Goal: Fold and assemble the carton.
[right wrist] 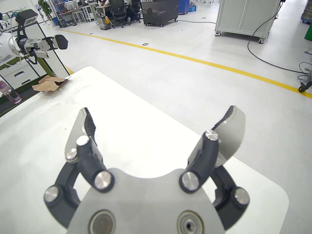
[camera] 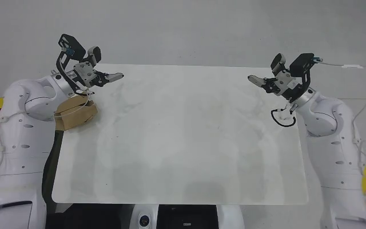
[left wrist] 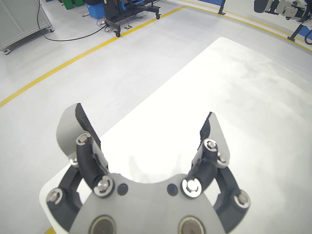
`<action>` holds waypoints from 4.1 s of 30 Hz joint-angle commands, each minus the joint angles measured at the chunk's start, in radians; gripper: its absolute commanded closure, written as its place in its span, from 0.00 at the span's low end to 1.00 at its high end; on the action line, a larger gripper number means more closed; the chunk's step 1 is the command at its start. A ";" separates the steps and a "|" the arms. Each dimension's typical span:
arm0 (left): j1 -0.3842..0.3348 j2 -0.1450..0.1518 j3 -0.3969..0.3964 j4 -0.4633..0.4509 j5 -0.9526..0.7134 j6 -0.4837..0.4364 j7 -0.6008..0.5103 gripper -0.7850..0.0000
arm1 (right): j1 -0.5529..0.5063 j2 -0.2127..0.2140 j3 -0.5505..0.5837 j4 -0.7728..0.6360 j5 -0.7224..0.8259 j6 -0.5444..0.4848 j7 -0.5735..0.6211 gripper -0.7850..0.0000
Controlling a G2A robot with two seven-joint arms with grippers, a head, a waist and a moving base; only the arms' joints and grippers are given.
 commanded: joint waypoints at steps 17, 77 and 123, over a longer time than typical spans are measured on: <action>-0.161 0.040 -0.036 0.258 -1.241 0.376 -0.936 0.00 | 0.000 0.000 0.000 0.000 0.000 0.000 0.000 0.00; 0.065 0.150 -0.419 0.575 -1.292 0.359 -0.652 0.00 | 0.000 0.000 0.000 0.000 0.000 0.000 0.000 0.00; 0.049 0.181 -0.267 0.853 -0.841 0.286 -0.540 0.00 | 0.000 0.000 0.000 0.000 0.000 0.000 0.000 0.00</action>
